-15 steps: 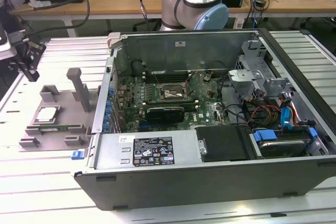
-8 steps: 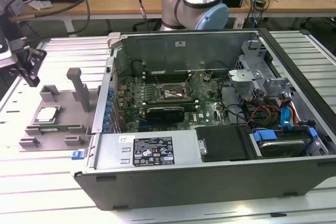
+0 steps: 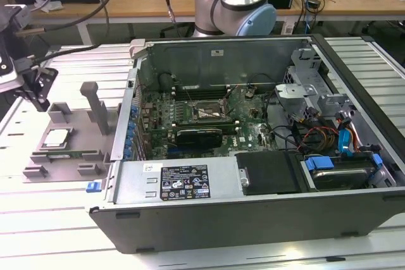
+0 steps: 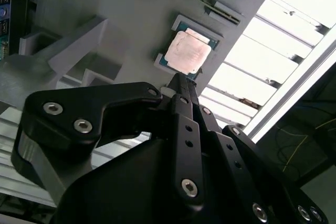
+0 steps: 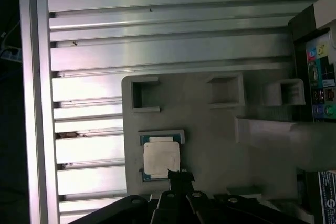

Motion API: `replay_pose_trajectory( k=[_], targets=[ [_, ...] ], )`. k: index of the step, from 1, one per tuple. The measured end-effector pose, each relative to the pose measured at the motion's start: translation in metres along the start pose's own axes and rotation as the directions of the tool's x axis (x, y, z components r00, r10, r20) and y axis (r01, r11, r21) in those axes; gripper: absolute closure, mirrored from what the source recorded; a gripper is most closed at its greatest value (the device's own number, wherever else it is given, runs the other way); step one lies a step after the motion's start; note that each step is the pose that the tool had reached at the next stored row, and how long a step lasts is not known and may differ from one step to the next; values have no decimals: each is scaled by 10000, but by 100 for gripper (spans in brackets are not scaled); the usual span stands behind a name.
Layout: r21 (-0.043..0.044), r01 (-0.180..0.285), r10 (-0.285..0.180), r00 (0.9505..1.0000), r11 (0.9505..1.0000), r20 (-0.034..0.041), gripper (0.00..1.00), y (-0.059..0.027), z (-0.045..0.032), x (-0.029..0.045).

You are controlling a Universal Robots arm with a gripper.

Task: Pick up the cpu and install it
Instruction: 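Reach for the cpu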

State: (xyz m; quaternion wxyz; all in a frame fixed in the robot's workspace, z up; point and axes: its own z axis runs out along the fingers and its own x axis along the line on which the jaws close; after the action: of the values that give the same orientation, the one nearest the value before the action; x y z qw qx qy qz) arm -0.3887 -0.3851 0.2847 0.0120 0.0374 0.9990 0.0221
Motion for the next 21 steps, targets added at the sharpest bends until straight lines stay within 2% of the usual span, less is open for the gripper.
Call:
replay_pose_trajectory(
  k=[4, 9, 14, 17, 19, 20, 21],
  targets=[
    [-1, 0, 0, 10000, 10000, 0, 89, -39, 89, 2],
    [-1, -1, 1, 10000, 10000, 2, 89, -60, 153, 4],
    [0, 0, 0, 10000, 10000, 0, 89, -61, 161, 4],
    [0, 0, 0, 10000, 10000, 1, 89, -59, 101, 2],
    [4, 0, 0, 10000, 10000, 1, 89, -53, -17, 0],
    [5, 1, -1, 10000, 10000, 1, 89, -52, -53, -1],
    [4, 1, -1, 10000, 10000, 3, 89, -52, -56, -2]
  ],
)
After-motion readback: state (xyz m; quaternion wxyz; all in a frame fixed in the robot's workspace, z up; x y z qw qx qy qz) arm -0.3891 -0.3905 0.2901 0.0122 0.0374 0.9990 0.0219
